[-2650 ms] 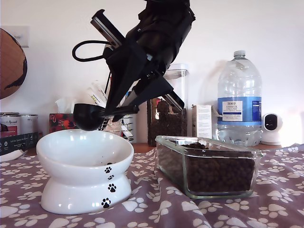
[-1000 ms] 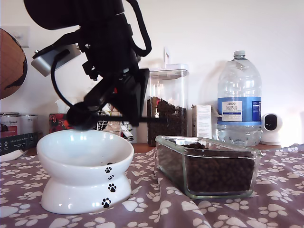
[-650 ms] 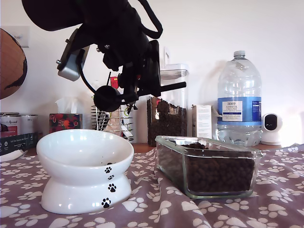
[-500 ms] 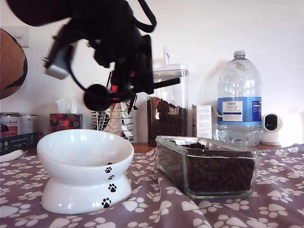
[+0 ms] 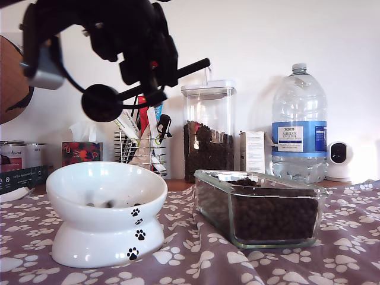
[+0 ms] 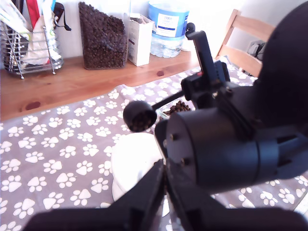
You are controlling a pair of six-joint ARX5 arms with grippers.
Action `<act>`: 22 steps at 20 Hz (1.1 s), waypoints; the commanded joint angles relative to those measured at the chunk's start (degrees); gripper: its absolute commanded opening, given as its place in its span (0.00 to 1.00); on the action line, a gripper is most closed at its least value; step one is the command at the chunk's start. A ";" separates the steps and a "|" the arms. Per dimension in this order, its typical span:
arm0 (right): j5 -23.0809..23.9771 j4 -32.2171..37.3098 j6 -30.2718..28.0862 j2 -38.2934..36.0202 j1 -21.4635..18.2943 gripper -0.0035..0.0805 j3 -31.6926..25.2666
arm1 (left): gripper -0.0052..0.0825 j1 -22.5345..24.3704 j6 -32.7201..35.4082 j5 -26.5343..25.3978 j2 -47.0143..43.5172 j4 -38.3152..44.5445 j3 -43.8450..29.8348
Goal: Measure one spoon of cat food and pour it into the food bowl
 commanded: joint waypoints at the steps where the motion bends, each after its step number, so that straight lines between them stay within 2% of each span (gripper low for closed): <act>1: 3.17 -0.63 -1.09 2.95 0.02 0.03 -0.44 | 0.04 0.11 -0.31 0.17 -0.11 0.61 2.49; 5: 10.43 -0.50 -4.68 6.36 0.11 0.03 -0.44 | 0.04 0.11 -0.44 0.15 -0.09 0.52 6.93; 12: 17.33 -0.55 -5.07 10.03 0.61 0.03 -0.44 | 0.04 0.11 -0.42 0.20 -0.09 -1.42 9.31; 16: 19.45 -0.55 -5.77 10.12 0.61 0.03 -0.44 | 0.04 0.11 -0.42 0.17 -0.09 -2.86 9.31; 22: 19.78 -0.63 -6.99 10.12 0.68 0.03 -0.46 | 0.04 0.11 -0.48 0.17 -0.09 -2.91 9.31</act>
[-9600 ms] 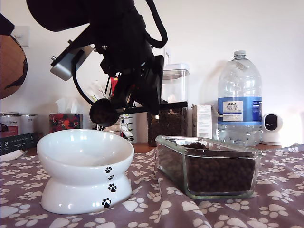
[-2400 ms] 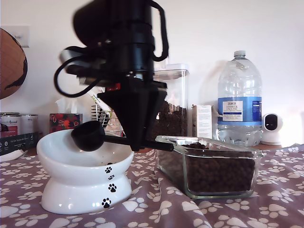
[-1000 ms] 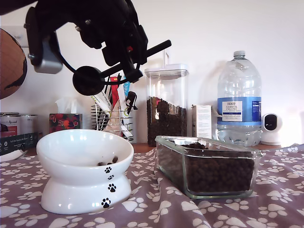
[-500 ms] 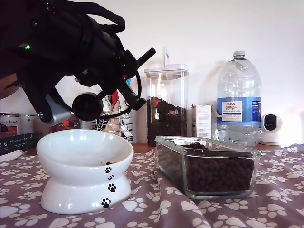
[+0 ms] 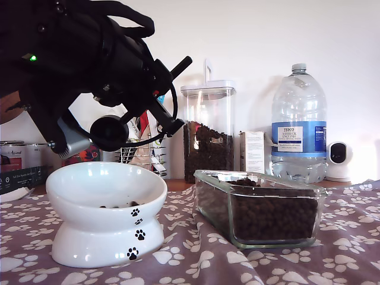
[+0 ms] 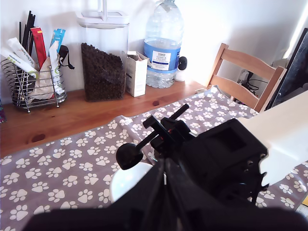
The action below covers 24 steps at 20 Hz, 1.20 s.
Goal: Measure one spoon of cat food and pour it into the food bowl
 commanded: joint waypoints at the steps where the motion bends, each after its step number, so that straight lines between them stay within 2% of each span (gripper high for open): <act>1: 3.28 -0.02 0.09 1.33 0.55 0.03 -0.44 | 0.04 0.11 -0.26 -0.02 -0.15 0.37 -0.04; 6: 2.78 -0.02 0.02 1.33 0.52 0.03 -0.44 | 0.04 0.11 -0.24 -0.02 -0.15 0.35 -0.04; 10: -4.50 0.11 0.04 0.61 1.07 0.03 -0.37 | 0.04 0.11 -0.02 -0.04 -0.15 0.37 -0.04; 12: -12.37 0.11 0.55 -0.79 1.16 0.03 -0.28 | 0.04 0.11 2.12 -0.02 -0.15 0.37 -0.04; 17: -34.93 0.07 8.22 -6.23 0.85 0.03 -0.28 | 0.04 0.11 7.06 0.33 -0.15 0.33 -0.04; 20: -45.48 0.07 12.13 -9.81 -1.77 0.03 -0.28 | 0.04 0.11 8.44 2.14 -0.15 0.42 -0.04; 24: -61.07 -0.07 15.58 -13.25 -7.32 0.03 -0.28 | 0.04 0.11 10.58 2.60 -0.15 0.39 -0.07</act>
